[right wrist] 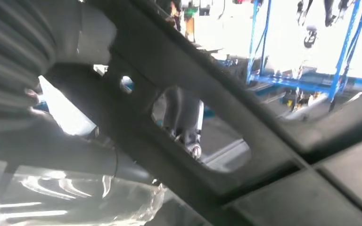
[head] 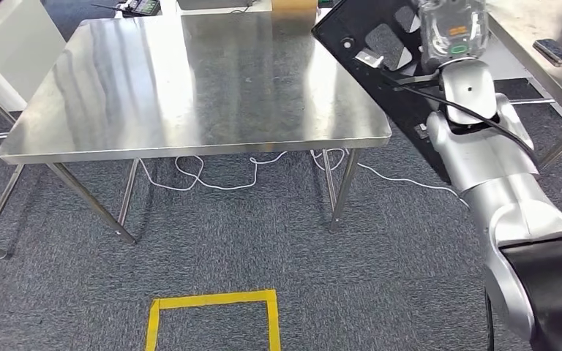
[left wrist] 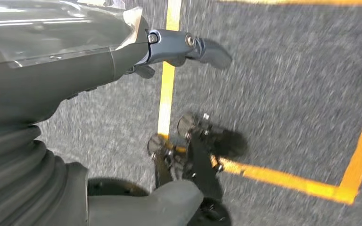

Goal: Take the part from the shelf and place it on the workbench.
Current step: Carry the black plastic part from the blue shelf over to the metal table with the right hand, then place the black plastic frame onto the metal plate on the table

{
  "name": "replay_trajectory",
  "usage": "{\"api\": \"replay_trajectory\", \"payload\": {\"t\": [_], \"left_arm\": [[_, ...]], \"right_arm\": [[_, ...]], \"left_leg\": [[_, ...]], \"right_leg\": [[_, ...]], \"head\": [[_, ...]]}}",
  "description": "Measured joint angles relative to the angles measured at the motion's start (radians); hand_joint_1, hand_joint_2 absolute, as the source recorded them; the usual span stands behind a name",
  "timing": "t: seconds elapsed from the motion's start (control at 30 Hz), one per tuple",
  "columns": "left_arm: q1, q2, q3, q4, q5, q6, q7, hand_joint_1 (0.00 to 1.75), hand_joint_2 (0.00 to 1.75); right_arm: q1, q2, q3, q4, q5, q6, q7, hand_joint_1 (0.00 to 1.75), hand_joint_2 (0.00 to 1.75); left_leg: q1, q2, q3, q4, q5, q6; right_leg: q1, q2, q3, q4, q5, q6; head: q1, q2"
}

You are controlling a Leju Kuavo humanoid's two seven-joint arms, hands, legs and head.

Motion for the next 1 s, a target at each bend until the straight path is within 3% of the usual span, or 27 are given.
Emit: {"api": "replay_trajectory", "payload": {"t": [0.07, 0.13, 0.23, 0.27, 0.3, 0.33, 0.4, 0.43, 0.47, 0.53, 0.57, 0.63, 0.73, 0.77, 0.8, 0.83, 0.93, 0.97, 1.0], "left_arm": [[-0.001, 0.000, 0.000, -0.001, -0.001, 0.001, 0.001, 0.00, 1.75], [-0.002, -0.001, 0.000, -0.001, -0.002, 0.001, 0.002, 0.00, 1.75], [-0.003, -0.005, 0.001, 0.000, -0.010, 0.001, 0.007, 0.00, 1.75], [-0.002, -0.007, 0.001, 0.000, -0.014, 0.001, 0.010, 0.00, 1.75], [-0.002, -0.008, 0.001, 0.000, -0.017, 0.001, 0.013, 0.00, 1.75], [-0.002, -0.010, 0.001, 0.000, -0.019, 0.001, 0.016, 0.00, 1.75], [-0.001, -0.010, 0.001, 0.000, -0.021, 0.001, 0.019, 0.00, 1.75], [-0.002, -0.009, 0.001, 0.000, -0.021, 0.002, 0.019, 0.00, 1.75], [-0.002, -0.009, 0.001, 0.000, -0.022, 0.002, 0.019, 0.00, 1.75], [-0.004, -0.009, 0.001, 0.000, -0.023, 0.002, 0.019, 0.00, 1.75], [-0.004, -0.009, 0.001, 0.000, -0.023, 0.002, 0.018, 0.00, 1.75], [-0.005, -0.010, 0.001, 0.000, -0.026, 0.001, 0.017, 0.00, 1.75], [-0.005, -0.009, 0.002, 0.000, -0.035, -0.002, 0.015, 0.00, 1.75], [-0.004, -0.009, 0.002, 0.000, -0.037, -0.003, 0.015, 0.00, 1.75], [-0.003, -0.009, 0.002, 0.000, -0.039, -0.004, 0.014, 0.00, 1.75], [-0.002, -0.009, 0.002, 0.000, -0.042, -0.004, 0.014, 0.00, 1.75], [0.001, -0.007, 0.002, 0.000, -0.054, -0.004, 0.013, 0.00, 1.75], [0.001, -0.007, 0.002, 0.000, -0.060, -0.004, 0.012, 0.00, 1.75], [0.001, -0.006, 0.002, 0.000, -0.066, -0.005, 0.012, 0.00, 1.75]], "right_arm": [[0.004, 0.016, 0.011, 0.000, 0.000, 0.004, 0.009, 1.75, 1.75], [-0.002, 0.025, 0.020, 0.001, 0.000, 0.006, 0.011, 1.75, 1.75], [-0.002, 0.033, 0.037, 0.002, 0.000, 0.017, 0.013, 1.75, 1.75], [0.003, 0.036, 0.043, 0.003, 0.000, 0.023, 0.014, 1.75, 1.75], [0.008, 0.040, 0.050, 0.002, 0.000, 0.029, 0.015, 1.75, 1.75], [0.012, 0.045, 0.057, 0.002, 0.000, 0.036, 0.015, 1.75, 1.75], [0.021, 0.055, 0.070, -0.001, 0.000, 0.050, 0.013, 1.75, 1.75], [0.026, 0.061, 0.075, -0.005, 0.000, 0.058, 0.010, 1.75, 1.75], [0.033, 0.068, 0.081, -0.012, 0.000, 0.067, 0.009, 1.75, 1.75], [0.044, 0.080, 0.090, -0.034, 0.000, 0.082, 0.007, 1.75, 1.75], [0.047, 0.086, 0.092, -0.047, 0.000, 0.087, 0.007, 1.75, 1.75], [0.045, 0.099, 0.095, -0.071, 0.000, 0.100, 0.003, 1.75, 1.75], [0.059, 0.114, 0.100, -0.106, 0.000, 0.134, -0.012, 1.75, 1.75], [0.069, 0.116, 0.101, -0.118, 0.000, 0.144, -0.017, 1.75, 1.75], [0.077, 0.118, 0.102, -0.128, -0.001, 0.151, -0.020, 1.75, 1.75], [0.083, 0.119, 0.103, -0.137, -0.001, 0.160, -0.024, 1.75, 1.75], [0.084, 0.123, 0.117, -0.149, 0.000, 0.190, -0.011, 1.75, 1.75], [0.077, 0.124, 0.131, -0.146, 0.000, 0.201, 0.004, 1.75, 1.75], [0.067, 0.126, 0.152, -0.139, 0.000, 0.210, 0.019, 1.75, 1.75]], "left_leg": [[0.003, 0.003, 0.040, -0.038, -0.001, 0.005], [0.015, 0.005, 0.074, -0.061, -0.005, 0.000], [0.033, 0.006, 0.103, -0.065, -0.030, -0.023], [0.040, 0.005, 0.114, -0.065, -0.041, -0.033], [0.048, 0.004, 0.125, -0.063, -0.053, -0.045], [0.057, 0.004, 0.136, -0.060, -0.065, -0.057], [0.066, 0.004, 0.154, -0.046, -0.096, -0.083], [0.068, 0.005, 0.157, -0.038, -0.110, -0.094], [0.068, 0.007, 0.160, -0.033, -0.121, -0.103], [0.070, 0.011, 0.161, -0.023, -0.129, -0.114], [0.073, 0.014, 0.156, -0.007, -0.128, -0.118], [0.076, 0.019, 0.108, 0.078, -0.131, -0.123], [0.077, 0.023, -0.020, 0.256, -0.193, -0.130], [0.077, 0.023, -0.050, 0.279, -0.213, -0.130], [0.076, 0.023, -0.065, 0.269, -0.214, -0.127], [0.075, 0.023, -0.064, 0.228, -0.191, -0.120], [0.059, 0.024, -0.025, 0.041, -0.036, -0.088], [0.052, 0.024, -0.015, 0.006, -0.005, -0.081], [0.046, 0.024, -0.009, -0.012, 0.003, -0.076]], "right_leg": [[0.003, -0.005, 0.001, 0.017, 0.007, 0.011], [0.003, -0.014, -0.041, 0.095, 0.000, 0.018], [-0.016, -0.025, -0.153, 0.241, -0.058, 0.029], [-0.025, -0.027, -0.177, 0.249, -0.075, 0.035], [-0.035, -0.030, -0.187, 0.226, -0.075, 0.046], [-0.046, -0.034, -0.183, 0.175, -0.050, 0.065], [-0.063, -0.051, -0.159, 0.043, 0.057, 0.114], [-0.065, -0.058, -0.146, 0.003, 0.097, 0.118], [-0.063, -0.062, -0.142, -0.016, 0.122, 0.109], [-0.059, -0.060, -0.134, -0.010, 0.116, 0.064], [-0.060, -0.057, -0.129, -0.009, 0.112, 0.050], [-0.062, -0.051, -0.110, -0.010, 0.101, 0.030], [-0.055, -0.044, -0.081, -0.012, 0.075, 0.014], [-0.053, -0.042, -0.069, -0.012, 0.064, 0.013], [-0.050, -0.041, -0.055, -0.012, 0.053, 0.012], [-0.047, -0.040, -0.040, -0.012, 0.042, 0.013], [-0.040, -0.037, 0.001, -0.014, 0.007, 0.020], [-0.039, -0.035, 0.008, -0.019, -0.002, 0.026], [-0.036, -0.034, 0.015, -0.017, -0.005, 0.033]], "head": [[-0.005, 0.000], [-0.003, 0.000], [0.001, 0.000], [0.002, 0.000], [0.004, 0.000], [0.006, 0.000], [0.017, 0.000], [0.023, 0.000], [0.026, 0.000], [0.026, 0.000], [0.023, 0.000], [0.020, 0.000], [0.012, 0.000], [0.011, 0.000], [0.010, 0.000], [0.009, 0.000], [0.006, 0.000], [0.006, 0.000], [0.005, 0.000]]}}
